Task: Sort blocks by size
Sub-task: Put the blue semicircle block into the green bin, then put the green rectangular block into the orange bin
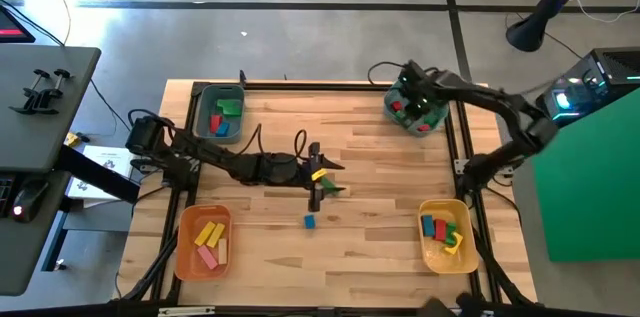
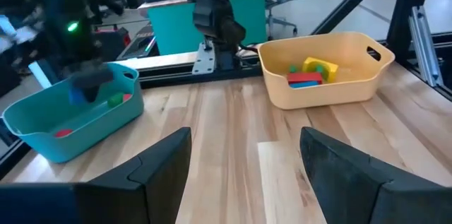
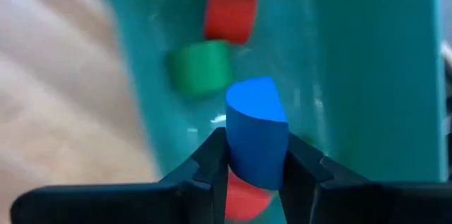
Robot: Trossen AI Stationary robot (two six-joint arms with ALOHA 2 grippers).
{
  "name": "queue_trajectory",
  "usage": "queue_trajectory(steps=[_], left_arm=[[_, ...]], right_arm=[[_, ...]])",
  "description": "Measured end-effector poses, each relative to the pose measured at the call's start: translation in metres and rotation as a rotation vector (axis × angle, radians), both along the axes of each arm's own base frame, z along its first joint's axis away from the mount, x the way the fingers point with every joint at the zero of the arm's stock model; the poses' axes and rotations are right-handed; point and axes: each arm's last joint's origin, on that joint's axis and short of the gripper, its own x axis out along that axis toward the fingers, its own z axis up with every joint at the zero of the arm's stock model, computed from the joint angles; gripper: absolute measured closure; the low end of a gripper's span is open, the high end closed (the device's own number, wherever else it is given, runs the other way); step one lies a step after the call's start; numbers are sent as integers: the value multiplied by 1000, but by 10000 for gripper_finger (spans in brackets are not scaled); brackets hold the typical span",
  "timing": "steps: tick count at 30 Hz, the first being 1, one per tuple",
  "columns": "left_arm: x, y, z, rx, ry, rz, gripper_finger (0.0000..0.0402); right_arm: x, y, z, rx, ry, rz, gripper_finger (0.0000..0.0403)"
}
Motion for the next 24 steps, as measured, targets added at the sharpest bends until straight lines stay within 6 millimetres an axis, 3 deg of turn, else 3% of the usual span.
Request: queue_trajectory(steps=[6, 13, 19, 24], left_arm=[[-1, -5, -1, 1, 7, -14, 149], [-4, -15, -6, 10, 61, -39, 149], [-5, -18, -7, 13, 78, -46, 149], [-5, -17, -7, 20, 77, -20, 149]], right_arm=[[14, -34, -9, 65, 121, -38, 313], [7, -48, -12, 176, 239, -79, 225], [9, -44, 18, 106, 292, -92, 219], [35, -21, 45, 39, 126, 60, 221]])
